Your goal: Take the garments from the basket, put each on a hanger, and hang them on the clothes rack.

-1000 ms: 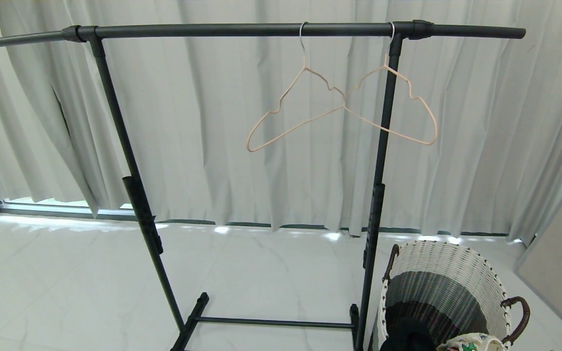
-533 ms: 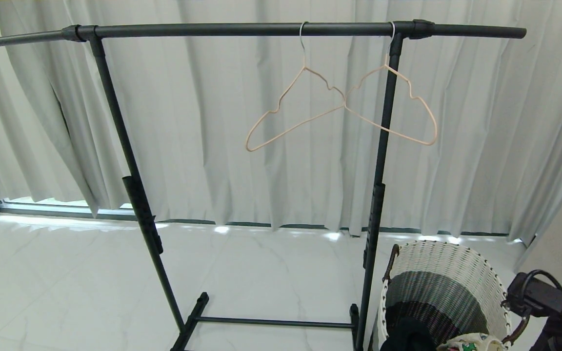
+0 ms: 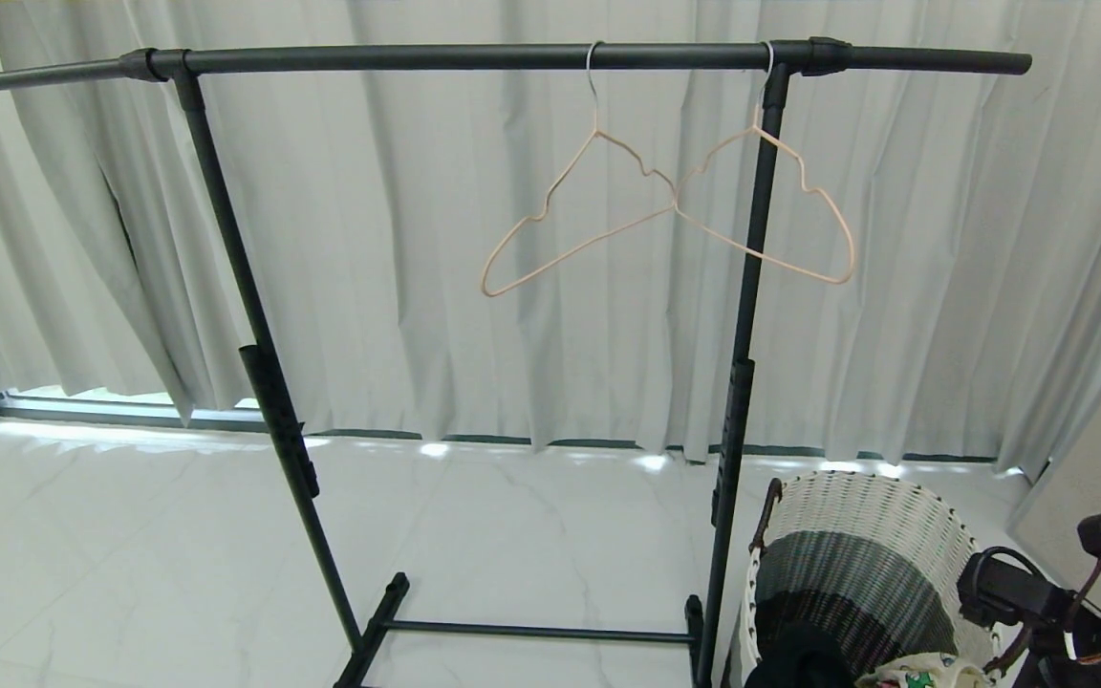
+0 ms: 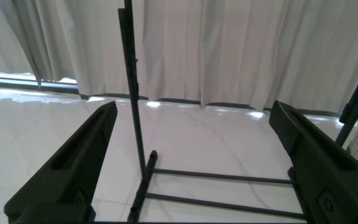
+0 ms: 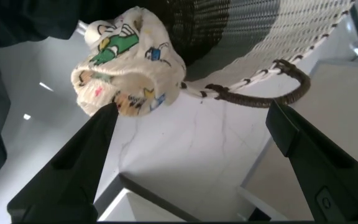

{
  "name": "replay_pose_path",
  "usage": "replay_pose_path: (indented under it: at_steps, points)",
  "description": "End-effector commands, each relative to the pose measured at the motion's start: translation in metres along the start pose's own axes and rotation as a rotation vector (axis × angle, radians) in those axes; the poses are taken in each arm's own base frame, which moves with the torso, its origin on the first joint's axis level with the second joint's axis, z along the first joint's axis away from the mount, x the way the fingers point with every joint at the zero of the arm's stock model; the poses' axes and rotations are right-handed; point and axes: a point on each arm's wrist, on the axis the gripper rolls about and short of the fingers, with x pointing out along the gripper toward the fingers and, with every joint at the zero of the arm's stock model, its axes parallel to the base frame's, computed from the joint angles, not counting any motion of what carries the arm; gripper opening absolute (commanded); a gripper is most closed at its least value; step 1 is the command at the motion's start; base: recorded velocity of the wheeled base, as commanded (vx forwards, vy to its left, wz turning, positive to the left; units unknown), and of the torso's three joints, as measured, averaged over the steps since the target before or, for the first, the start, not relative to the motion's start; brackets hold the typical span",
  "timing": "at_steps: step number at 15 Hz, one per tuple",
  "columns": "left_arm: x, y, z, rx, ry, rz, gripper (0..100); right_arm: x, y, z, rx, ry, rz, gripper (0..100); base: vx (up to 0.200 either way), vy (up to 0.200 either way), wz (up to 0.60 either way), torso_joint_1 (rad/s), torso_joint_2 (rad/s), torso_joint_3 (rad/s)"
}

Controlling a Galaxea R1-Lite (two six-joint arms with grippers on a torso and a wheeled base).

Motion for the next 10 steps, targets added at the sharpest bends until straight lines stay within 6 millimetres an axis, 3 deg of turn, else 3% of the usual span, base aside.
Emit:
replay_pose_path:
  at_steps: [1,10]
  points:
    - [0.0,0.0,0.0,0.0,0.0,0.001,100,0.01,-0.003,0.002,0.002,0.015,0.019,100,0.0,0.0,0.0,0.0,0.0,0.0]
    - [0.0,0.0,0.0,0.0,0.0,0.001,100,0.047,-0.009,0.003,0.006,0.005,-0.001,100,0.0,0.0,0.0,0.0,0.0,0.0]
